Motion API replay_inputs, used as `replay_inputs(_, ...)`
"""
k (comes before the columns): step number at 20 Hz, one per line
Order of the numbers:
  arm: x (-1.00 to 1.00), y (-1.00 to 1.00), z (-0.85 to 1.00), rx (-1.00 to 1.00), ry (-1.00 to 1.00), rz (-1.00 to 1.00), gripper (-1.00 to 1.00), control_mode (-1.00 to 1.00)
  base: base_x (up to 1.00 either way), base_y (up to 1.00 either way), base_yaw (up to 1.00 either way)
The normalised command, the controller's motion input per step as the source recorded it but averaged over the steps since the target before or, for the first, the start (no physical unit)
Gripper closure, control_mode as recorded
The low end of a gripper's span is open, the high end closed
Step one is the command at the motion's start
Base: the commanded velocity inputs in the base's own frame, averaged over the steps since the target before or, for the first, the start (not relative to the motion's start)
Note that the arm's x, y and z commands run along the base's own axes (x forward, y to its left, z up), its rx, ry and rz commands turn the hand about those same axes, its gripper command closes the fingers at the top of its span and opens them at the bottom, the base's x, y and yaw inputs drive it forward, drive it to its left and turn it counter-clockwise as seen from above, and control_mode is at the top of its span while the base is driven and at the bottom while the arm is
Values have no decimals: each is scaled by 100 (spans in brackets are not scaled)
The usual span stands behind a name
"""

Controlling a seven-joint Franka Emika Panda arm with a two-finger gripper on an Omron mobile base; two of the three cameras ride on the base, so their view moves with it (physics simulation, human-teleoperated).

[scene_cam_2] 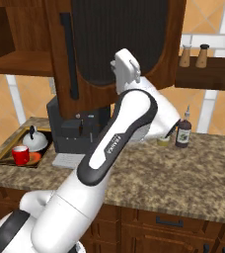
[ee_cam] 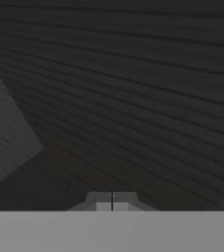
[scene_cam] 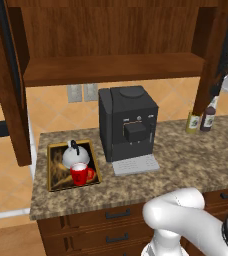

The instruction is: Pick the kettle from the counter and place it on the tray. Then pick the mug from the cabinet and place it on the tray. Then close the cabinet doors.

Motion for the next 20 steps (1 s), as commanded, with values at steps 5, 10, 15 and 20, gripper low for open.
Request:
replay_inputs(5,58,63,-3,-5,25,-3,100,-100,0,0,0)
replay_inputs(10,66,77,-18,-5,15,-3,100,-100,0,0,0)
replay_inputs(15,77,83,-20,-2,10,-6,100,-100,0,0,0)
replay_inputs(20,77,88,-27,-1,0,-13,100,-100,0,0,0)
